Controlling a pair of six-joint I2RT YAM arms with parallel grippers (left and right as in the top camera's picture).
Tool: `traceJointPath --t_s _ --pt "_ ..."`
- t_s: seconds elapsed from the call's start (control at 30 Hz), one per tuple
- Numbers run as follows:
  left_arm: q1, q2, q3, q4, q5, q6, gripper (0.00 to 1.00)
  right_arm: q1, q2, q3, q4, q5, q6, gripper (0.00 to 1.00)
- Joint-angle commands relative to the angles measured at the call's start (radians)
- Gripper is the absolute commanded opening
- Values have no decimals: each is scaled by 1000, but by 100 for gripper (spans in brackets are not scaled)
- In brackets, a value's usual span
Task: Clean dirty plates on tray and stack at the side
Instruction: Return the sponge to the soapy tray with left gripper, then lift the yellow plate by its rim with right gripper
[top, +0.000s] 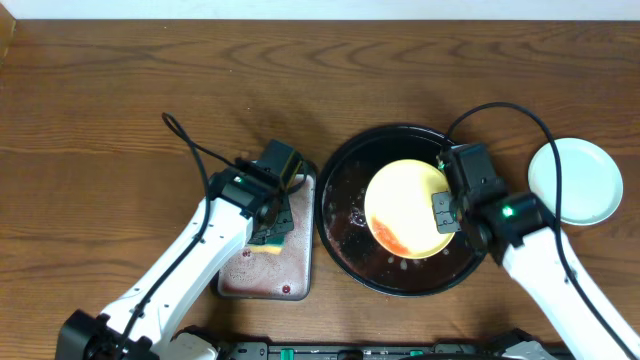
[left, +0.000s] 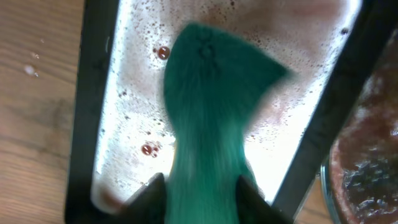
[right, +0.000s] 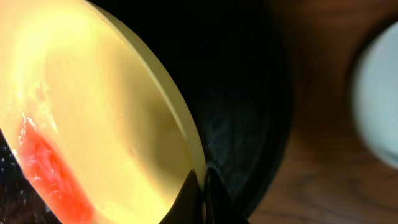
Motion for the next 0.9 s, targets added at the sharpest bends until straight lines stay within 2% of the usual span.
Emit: traceJointPath --t_s 0.0,0.17,0.47,0.53,0.87 --pt "6 -64 4 -5 42 26 49 103 -102 2 -1 211 40 1" --pt "6 -175 4 -20 42 26 64 229 -167 2 -2 333 10 1" --pt "6 -381 4 -86 40 26 76 488 -157 2 -33 697 -14 1" --pt "6 -406 4 -109 40 26 82 539 -151 2 -35 758 -14 1" --pt "6 -405 4 -115 40 26 84 713 -148 2 -51 920 -68 1"
